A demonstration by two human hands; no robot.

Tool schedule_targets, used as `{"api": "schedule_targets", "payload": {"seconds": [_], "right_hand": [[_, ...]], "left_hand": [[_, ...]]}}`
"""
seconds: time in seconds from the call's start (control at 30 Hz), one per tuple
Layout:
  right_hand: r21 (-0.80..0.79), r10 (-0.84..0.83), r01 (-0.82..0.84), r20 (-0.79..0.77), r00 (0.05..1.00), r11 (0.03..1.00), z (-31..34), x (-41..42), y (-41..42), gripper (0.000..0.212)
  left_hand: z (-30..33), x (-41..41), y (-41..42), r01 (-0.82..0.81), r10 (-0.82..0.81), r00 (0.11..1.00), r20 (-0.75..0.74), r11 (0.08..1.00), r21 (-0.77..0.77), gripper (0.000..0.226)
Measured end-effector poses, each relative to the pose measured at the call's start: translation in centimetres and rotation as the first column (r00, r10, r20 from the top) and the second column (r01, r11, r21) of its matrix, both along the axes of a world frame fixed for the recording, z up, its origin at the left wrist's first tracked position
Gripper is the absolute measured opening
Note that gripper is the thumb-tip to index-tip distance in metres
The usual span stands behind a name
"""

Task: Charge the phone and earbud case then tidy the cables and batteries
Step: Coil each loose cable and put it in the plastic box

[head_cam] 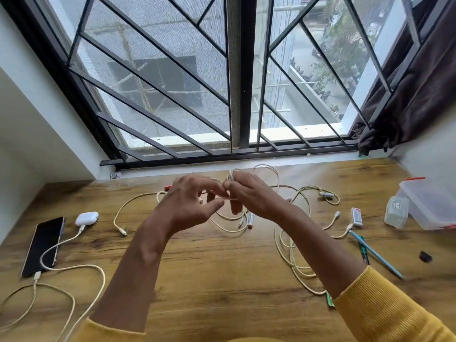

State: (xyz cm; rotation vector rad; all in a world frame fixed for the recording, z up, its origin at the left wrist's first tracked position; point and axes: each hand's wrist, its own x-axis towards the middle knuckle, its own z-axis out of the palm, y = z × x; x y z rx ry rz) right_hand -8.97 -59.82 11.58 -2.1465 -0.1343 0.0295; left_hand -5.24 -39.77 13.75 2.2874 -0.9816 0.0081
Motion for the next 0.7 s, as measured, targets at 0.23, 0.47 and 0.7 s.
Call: {"api": "schedule_targets", "payload": {"seconds": [0.23,0.47,0.7], "right_hand": [[0.195,0.220,-0.195,-0.113,0.969,0.961,-0.2,-0.7,-0.4,0.058],[0.495,0.402,-0.298,-0.116,0.908,0.816,0.2,-1.6,-1.2,0.049],[0.819,0.392,-0.269,0.059,0.918,0.506,2.0,-1.2,-0.3,0.036]], "left_hand": [[0.2,0.7,1.0,0.036,-0.036,0.997,-0.071,0.999,-0.005,0.018],[0.0,0.8,1.6,-0.026,0.002,0.991,-0.135,0.984,-0.175,0.016],[-1.0,0.5,-0.2,-0.147,0.105,0.987,-0.120,0.891,-0.430,0.016]]}}
